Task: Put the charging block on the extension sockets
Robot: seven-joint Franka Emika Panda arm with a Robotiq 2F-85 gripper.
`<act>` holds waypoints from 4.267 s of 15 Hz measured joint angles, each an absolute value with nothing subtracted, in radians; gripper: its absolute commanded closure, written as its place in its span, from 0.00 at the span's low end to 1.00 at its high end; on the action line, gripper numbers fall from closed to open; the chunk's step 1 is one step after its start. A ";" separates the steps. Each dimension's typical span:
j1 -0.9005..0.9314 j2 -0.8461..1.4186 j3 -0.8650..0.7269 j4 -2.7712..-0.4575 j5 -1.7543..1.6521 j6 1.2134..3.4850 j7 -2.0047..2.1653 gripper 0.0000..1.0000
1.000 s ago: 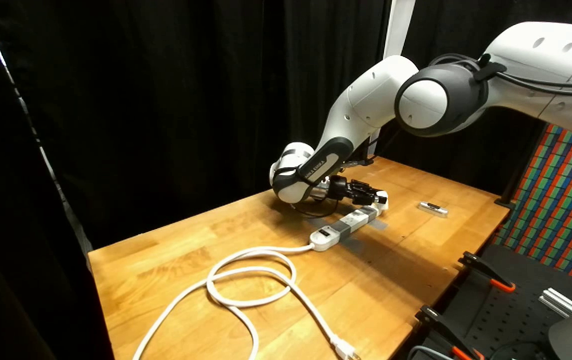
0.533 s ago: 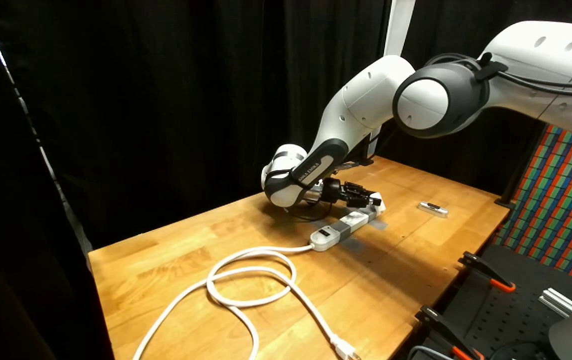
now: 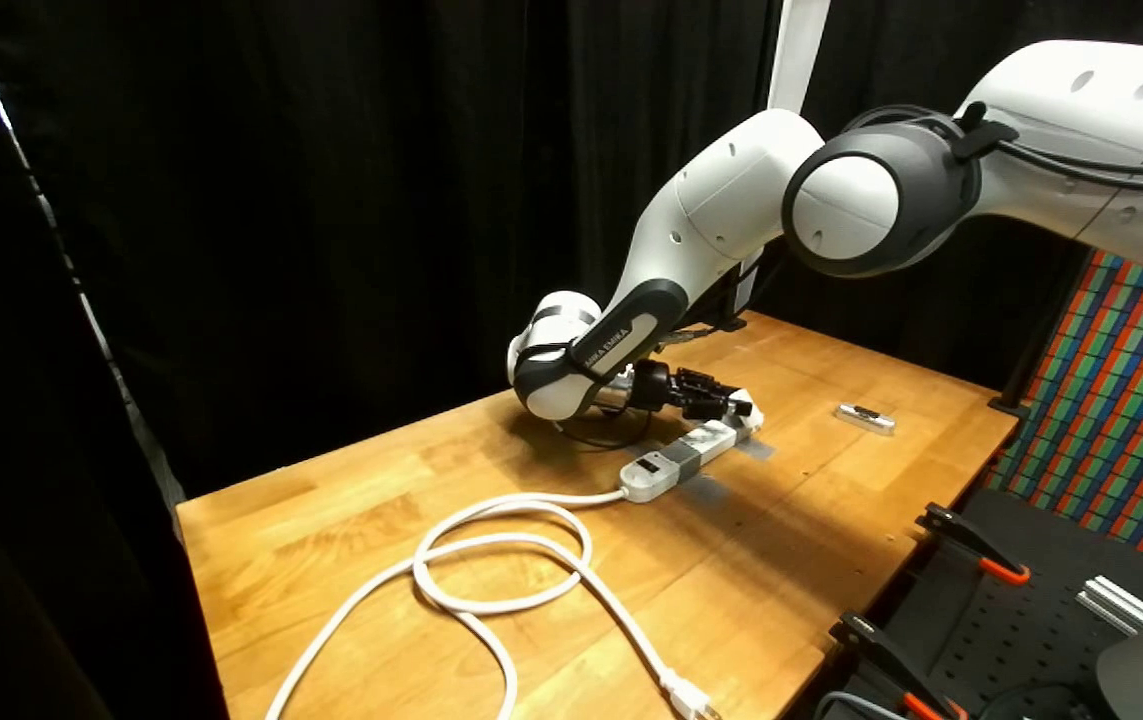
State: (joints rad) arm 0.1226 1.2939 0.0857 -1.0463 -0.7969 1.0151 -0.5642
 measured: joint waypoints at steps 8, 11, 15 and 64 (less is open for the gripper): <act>0.126 1.294 0.089 -1.045 -0.788 1.009 -0.564 0.77; 0.127 1.289 0.106 -1.048 -0.781 1.008 -0.575 0.77; 0.121 1.235 0.180 -1.094 -0.778 1.059 -0.636 0.77; -0.100 0.357 0.130 -2.101 0.054 2.182 -1.503 0.77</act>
State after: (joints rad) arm -0.0999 0.3570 0.1300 -2.1009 0.0541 2.1823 -1.5028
